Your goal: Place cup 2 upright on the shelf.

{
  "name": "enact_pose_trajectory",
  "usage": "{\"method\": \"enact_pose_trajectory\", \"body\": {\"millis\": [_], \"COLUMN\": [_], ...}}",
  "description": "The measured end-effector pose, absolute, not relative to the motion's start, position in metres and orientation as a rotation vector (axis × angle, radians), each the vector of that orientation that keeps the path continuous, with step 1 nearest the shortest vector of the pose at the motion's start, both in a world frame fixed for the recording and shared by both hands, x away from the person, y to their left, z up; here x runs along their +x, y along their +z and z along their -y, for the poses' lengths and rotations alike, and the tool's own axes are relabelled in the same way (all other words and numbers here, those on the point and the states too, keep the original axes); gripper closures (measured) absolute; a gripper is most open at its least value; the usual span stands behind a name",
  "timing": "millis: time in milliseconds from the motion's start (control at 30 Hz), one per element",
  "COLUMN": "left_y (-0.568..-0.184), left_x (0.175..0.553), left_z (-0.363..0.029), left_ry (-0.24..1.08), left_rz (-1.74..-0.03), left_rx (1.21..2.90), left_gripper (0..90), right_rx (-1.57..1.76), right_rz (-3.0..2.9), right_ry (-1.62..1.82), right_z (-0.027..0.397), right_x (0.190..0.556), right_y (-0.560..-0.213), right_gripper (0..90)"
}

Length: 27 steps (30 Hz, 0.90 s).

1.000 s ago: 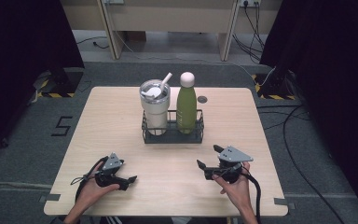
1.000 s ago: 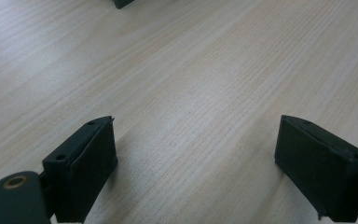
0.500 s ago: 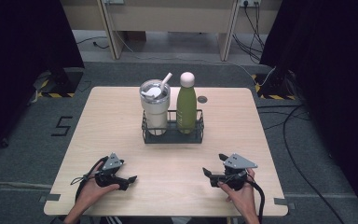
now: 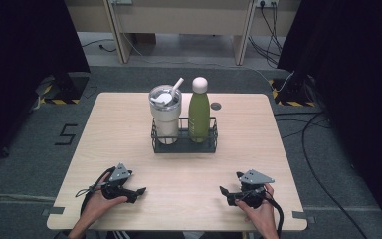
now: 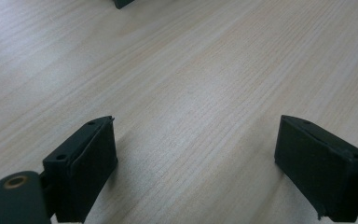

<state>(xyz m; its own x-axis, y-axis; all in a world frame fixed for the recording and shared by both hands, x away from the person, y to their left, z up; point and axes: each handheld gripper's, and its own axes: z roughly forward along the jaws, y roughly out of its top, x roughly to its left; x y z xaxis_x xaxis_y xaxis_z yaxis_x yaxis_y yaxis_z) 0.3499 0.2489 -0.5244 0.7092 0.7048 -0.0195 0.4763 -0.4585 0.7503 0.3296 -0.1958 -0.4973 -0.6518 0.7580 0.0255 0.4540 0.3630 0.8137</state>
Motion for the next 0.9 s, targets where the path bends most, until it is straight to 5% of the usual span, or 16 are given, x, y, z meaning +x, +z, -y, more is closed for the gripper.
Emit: {"method": "enact_pose_trajectory", "body": {"millis": [567, 900], "left_y": [-0.524, -0.524], "left_x": [0.350, 0.350], "left_z": [-0.249, -0.249], "left_ry": [0.379, 0.379], "left_rz": [-0.895, -0.895], "left_rx": [2.143, 2.143], "left_gripper": [12.0, 12.0], "right_rx": [1.090, 1.094], "right_rz": [-2.403, -2.411], "right_ry": [0.994, 0.981], "right_z": [0.193, 0.190], "right_x": [0.327, 0.328], "right_y": [-0.512, -0.519], "right_gripper": [16.1, 3.0]}}
